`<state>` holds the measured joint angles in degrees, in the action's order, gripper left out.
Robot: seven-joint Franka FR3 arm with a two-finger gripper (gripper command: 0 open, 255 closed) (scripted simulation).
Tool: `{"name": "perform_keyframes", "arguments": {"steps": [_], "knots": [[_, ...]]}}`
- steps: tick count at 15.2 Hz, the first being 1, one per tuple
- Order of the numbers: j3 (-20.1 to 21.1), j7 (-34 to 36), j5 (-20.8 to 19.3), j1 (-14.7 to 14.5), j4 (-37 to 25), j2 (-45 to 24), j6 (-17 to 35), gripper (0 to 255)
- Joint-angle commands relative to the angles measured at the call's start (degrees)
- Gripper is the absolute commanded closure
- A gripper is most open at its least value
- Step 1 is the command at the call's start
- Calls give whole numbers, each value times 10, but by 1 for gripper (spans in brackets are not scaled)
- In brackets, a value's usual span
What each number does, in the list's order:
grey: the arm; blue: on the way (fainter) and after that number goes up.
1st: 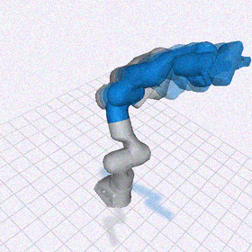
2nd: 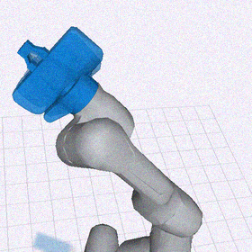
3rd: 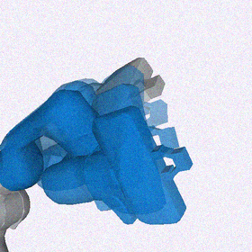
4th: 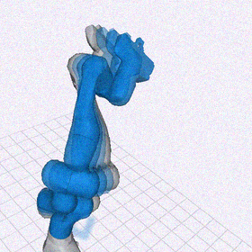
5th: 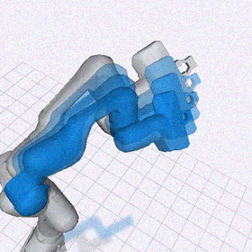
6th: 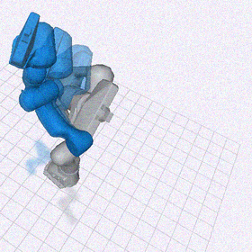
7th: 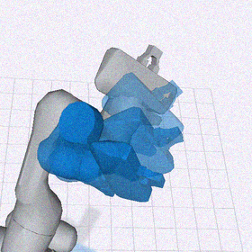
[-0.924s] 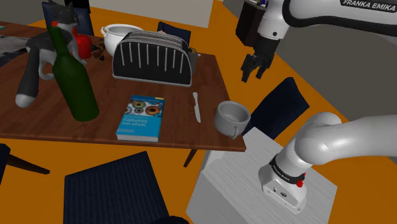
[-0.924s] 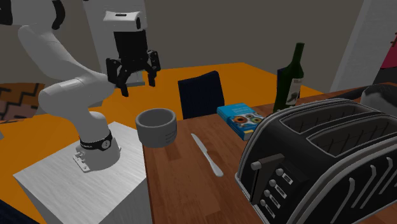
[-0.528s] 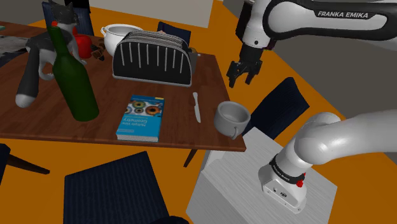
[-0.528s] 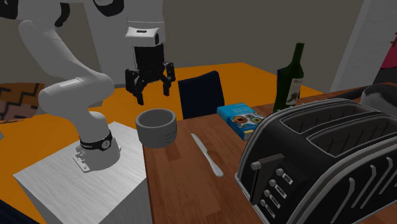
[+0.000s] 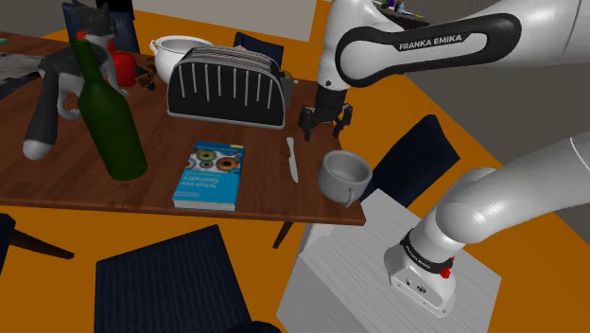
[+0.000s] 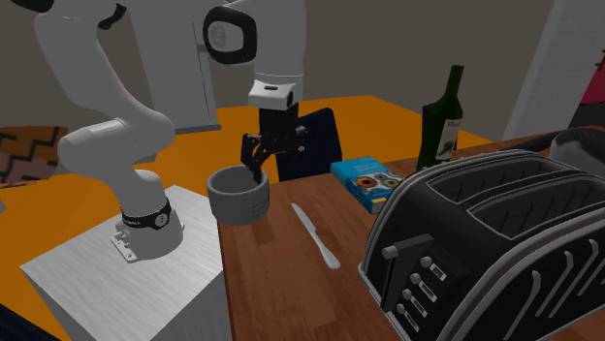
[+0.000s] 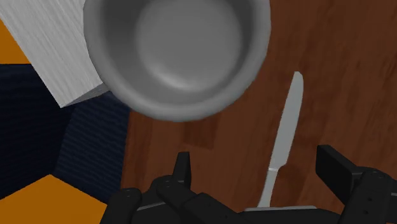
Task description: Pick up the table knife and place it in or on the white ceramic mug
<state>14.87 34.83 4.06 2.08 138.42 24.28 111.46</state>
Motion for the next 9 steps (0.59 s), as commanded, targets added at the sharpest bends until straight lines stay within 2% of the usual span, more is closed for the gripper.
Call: {"name": "perform_keyframes", "arguments": {"steps": [1,7,9], "knots": [[18,46,-13,11,-18,-55,34,0],[57,193,-75,31,-91,-206,90,0],[57,202,-81,30,-91,-217,100,0]]}}
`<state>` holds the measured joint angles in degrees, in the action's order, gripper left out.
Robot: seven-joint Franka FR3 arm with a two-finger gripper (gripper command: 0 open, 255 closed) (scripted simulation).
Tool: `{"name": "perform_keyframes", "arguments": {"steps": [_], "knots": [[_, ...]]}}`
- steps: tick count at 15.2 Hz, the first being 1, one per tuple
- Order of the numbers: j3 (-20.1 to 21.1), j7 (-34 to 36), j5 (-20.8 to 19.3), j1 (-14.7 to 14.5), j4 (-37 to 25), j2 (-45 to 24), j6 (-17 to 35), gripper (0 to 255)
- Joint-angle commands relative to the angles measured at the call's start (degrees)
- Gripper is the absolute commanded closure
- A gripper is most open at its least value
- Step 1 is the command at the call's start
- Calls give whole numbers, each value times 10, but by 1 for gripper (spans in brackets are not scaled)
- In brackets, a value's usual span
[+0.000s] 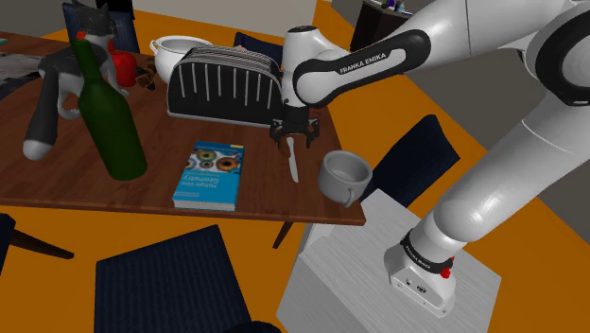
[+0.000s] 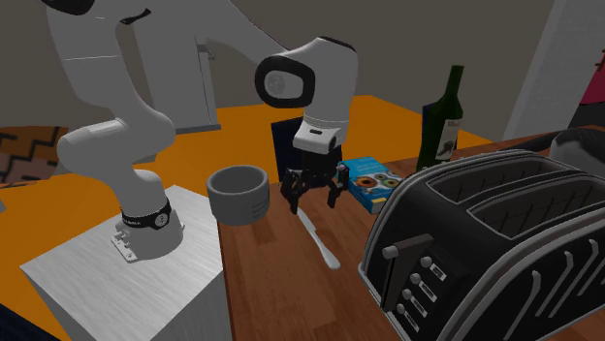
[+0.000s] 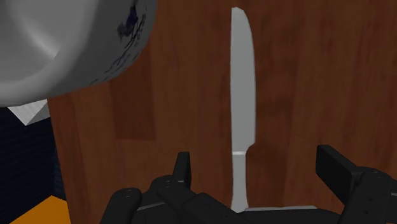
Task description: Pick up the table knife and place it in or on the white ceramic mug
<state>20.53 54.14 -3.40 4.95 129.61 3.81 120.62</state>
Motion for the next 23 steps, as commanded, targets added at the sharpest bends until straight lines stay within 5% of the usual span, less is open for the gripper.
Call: {"name": "perform_keyframes", "arguments": {"steps": [1,6,14,15,23], "knots": [[0,10,-8,2,2,-15,16,0],[-1,18,-20,3,26,-37,59,0],[-1,18,-20,3,25,-37,59,0],[-1,18,-20,3,25,-37,59,255],[0,19,-19,2,25,-37,59,255]]}}
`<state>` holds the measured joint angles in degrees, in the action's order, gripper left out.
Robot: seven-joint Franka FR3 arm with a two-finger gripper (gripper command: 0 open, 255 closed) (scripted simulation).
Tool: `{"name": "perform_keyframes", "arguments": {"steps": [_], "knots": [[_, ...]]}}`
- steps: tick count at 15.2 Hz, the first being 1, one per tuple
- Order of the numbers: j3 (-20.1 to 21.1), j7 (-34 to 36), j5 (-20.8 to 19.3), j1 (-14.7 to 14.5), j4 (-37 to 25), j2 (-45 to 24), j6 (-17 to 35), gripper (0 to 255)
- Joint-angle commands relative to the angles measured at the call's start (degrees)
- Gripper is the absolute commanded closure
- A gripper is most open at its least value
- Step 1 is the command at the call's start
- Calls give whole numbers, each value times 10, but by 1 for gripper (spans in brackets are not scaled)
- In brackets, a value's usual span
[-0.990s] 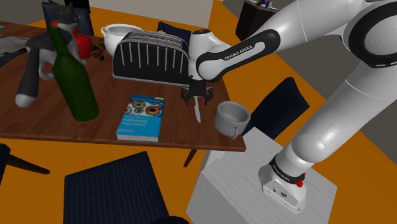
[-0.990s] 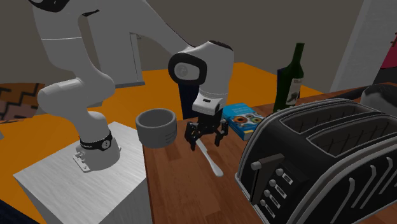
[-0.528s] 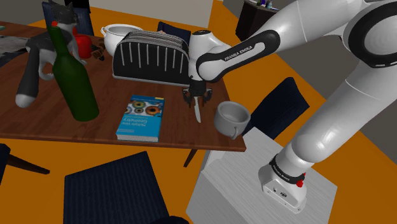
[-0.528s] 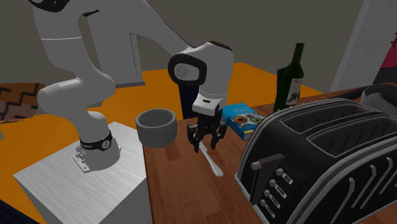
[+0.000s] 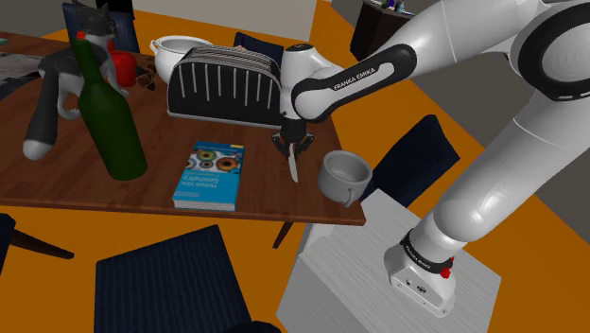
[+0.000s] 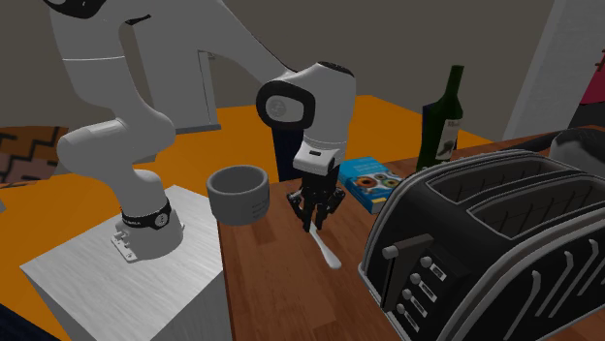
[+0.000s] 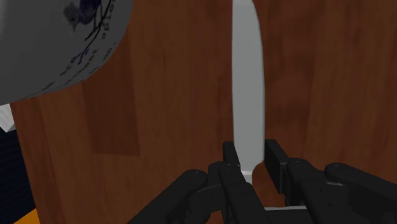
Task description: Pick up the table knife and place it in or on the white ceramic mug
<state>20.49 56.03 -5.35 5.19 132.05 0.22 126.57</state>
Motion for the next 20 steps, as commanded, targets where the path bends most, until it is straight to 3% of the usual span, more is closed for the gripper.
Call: {"name": "perform_keyframes", "arguments": {"steps": [1,20], "knots": [[0,-1,0,0,1,-1,0,255],[-6,-34,33,0,-76,73,-145,255]]}}
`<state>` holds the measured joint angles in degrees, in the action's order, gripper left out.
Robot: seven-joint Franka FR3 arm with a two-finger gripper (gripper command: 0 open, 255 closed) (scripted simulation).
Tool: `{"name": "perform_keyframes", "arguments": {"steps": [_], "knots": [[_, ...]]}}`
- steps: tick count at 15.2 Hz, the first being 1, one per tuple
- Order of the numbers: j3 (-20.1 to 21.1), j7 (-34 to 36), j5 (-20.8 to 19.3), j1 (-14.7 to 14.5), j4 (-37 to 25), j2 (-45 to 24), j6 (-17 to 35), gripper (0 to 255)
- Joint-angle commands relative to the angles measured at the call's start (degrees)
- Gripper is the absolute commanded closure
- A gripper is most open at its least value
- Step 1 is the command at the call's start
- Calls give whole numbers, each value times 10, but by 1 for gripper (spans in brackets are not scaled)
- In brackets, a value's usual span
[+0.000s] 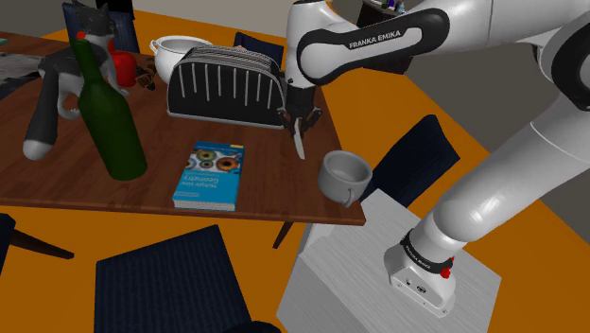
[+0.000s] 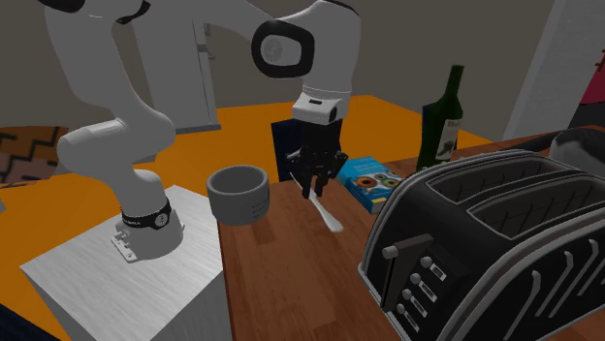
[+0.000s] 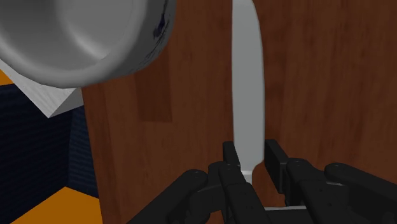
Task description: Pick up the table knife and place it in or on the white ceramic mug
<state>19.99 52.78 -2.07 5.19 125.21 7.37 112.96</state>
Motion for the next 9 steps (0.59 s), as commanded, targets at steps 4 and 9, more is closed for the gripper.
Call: {"name": "perform_keyframes", "arguments": {"steps": [4,9], "knots": [[-2,-6,4,0,-30,11,-40,255],[-4,-10,7,1,-60,19,-78,255]]}}
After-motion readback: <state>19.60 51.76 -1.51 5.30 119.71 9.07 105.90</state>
